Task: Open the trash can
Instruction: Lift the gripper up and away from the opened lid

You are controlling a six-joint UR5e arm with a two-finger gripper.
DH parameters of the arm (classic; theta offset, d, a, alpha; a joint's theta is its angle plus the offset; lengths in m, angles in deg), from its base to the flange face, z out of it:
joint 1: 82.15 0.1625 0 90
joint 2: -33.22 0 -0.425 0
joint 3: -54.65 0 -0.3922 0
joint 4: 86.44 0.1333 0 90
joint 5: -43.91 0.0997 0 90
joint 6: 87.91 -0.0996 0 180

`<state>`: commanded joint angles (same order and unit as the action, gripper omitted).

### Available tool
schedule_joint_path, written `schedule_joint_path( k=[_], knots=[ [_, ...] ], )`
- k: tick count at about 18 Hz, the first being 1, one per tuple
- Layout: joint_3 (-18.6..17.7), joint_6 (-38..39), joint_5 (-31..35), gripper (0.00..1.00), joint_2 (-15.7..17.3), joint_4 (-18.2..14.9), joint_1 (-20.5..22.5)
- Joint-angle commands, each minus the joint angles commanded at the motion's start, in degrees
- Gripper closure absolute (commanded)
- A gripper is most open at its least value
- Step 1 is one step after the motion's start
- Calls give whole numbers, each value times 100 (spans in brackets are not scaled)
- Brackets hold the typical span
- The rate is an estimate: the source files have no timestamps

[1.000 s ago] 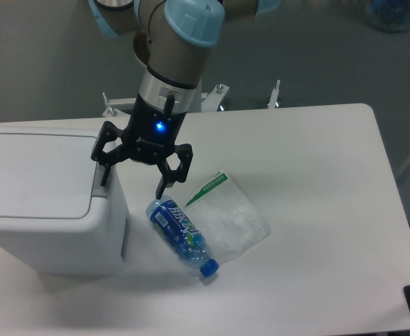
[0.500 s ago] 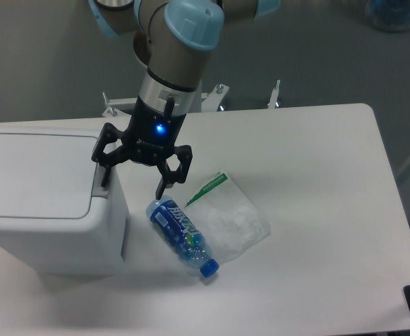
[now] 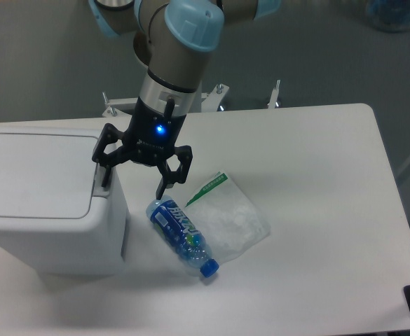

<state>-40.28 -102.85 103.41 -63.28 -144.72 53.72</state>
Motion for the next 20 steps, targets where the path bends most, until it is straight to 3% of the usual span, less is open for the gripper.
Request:
schedule_joint_path(
  k=[9, 15, 20],
  knots=[
    [35, 26, -9, 0, 0, 0, 61],
    [544, -9, -17, 0, 97, 9, 403],
    [703, -70, 53, 0, 62, 62, 781]
  ],
)
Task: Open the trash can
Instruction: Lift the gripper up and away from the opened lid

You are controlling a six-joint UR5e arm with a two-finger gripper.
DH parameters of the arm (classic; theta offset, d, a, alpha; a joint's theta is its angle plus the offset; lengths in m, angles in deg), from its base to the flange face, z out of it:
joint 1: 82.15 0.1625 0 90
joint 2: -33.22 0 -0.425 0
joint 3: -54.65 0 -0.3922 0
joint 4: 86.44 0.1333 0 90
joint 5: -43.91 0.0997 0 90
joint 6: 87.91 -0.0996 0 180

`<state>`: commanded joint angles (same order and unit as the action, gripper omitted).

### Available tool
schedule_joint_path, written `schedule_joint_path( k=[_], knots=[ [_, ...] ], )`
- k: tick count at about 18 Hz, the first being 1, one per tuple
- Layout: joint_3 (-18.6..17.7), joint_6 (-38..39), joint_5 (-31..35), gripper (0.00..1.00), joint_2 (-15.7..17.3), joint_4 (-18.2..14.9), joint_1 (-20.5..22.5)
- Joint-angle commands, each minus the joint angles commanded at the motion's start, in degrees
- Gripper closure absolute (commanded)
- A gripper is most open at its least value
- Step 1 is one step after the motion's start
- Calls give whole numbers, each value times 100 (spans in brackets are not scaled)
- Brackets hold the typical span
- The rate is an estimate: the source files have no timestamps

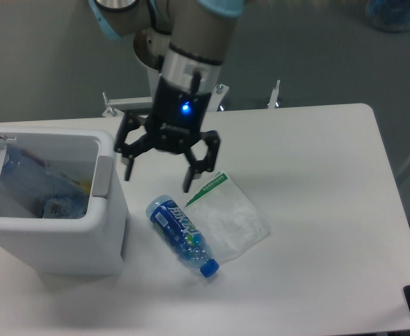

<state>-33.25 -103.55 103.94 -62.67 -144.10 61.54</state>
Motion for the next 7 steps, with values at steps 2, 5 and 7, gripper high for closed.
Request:
schedule_joint_path(
  k=[2, 5, 7],
  knots=[
    [27, -70, 245, 0, -26, 0, 150],
    [-17, -1050, 1034, 0, -44, -9, 282],
    [-61, -1659, 1554, 0, -44, -52, 343]
  ],
)
